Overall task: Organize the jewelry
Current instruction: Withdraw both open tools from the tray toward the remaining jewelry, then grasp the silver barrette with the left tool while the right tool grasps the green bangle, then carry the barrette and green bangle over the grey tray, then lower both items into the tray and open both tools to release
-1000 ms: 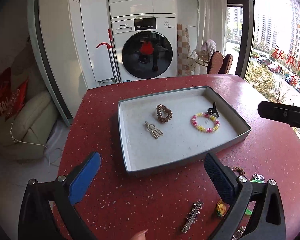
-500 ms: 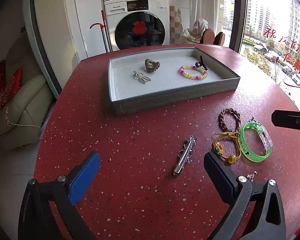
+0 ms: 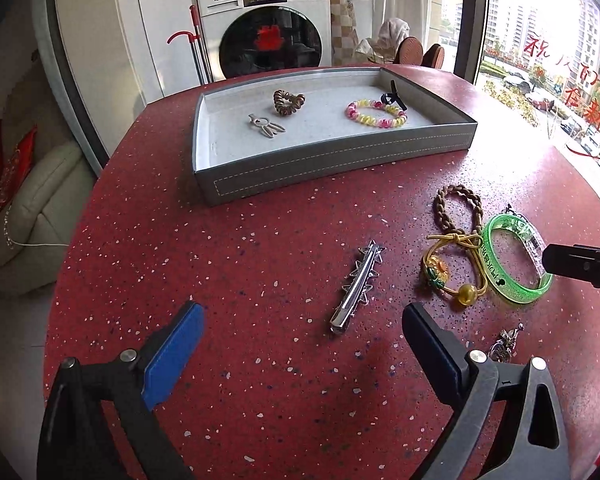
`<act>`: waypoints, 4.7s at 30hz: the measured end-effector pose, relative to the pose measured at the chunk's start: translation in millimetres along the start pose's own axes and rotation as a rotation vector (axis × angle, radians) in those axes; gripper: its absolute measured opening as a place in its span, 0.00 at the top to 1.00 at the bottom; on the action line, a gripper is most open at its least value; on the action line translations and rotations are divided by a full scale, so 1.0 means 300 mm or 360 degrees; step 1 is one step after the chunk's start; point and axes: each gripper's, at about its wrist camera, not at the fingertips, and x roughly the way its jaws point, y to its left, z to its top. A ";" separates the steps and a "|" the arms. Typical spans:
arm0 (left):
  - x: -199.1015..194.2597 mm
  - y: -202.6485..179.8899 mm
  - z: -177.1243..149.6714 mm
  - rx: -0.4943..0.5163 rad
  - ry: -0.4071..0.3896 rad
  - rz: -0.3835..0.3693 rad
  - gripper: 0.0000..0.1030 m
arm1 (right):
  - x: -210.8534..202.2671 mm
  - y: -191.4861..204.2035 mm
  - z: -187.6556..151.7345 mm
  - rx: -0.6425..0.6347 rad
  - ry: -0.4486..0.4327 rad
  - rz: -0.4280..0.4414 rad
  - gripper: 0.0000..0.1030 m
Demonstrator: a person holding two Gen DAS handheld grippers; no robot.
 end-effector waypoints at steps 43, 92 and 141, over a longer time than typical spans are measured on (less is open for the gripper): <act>-0.045 0.006 0.057 -0.0011 -0.0024 -0.0254 0.66 | -0.056 0.063 0.033 -0.0223 -0.0105 -0.0053 0.89; 0.392 0.102 0.541 -0.0067 0.0106 0.0025 0.66 | 0.361 0.272 0.620 -0.0365 -0.0005 -0.0094 0.89; 0.155 0.096 0.508 -0.0090 -0.0124 0.0041 0.28 | 0.071 0.222 0.503 -0.0237 -0.0133 0.0229 0.35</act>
